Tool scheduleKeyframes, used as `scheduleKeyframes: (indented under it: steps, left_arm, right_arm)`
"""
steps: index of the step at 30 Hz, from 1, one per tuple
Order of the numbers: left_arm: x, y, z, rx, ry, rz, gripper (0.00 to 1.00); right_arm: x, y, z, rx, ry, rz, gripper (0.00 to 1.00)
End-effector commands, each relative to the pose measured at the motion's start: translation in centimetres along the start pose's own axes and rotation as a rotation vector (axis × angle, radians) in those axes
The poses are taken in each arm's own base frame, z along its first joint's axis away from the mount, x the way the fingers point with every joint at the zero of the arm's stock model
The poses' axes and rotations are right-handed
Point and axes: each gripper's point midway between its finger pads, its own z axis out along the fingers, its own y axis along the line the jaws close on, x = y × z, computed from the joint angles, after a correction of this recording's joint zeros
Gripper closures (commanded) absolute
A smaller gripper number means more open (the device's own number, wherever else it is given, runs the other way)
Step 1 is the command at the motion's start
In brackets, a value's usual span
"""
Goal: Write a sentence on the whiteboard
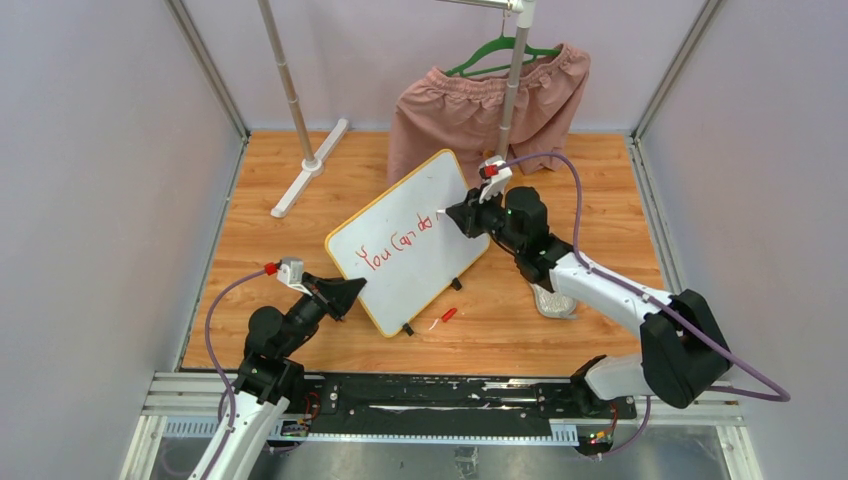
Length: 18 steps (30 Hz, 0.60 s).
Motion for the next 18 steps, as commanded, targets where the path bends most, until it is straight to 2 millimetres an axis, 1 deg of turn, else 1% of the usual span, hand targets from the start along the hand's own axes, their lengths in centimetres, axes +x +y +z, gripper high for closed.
scheduleKeyframes:
  steps: [1, 7, 10, 18]
  left_arm:
    - [3.7, 2.0, -0.4, -0.027, 0.089, 0.027, 1.0]
    - [3.7, 2.0, -0.4, -0.028, 0.089, 0.027, 1.0]
    - [3.7, 2.1, -0.4, -0.028, 0.089, 0.027, 1.0]
    - [3.7, 2.0, -0.5, -0.025, 0.089, 0.027, 1.0]
  right_arm:
    - [-2.2, 0.3, 0.7, 0.01, -0.055, -0.032, 1.0]
    - [-2.7, 0.2, 0.8, 0.014, -0.064, -0.039, 1.0]
    - [-2.6, 0.3, 0.8, 0.008, -0.061, -0.038, 1.0]
    - [-0.5, 0.4, 0.3, -0.002, -0.022, -0.018, 1.0]
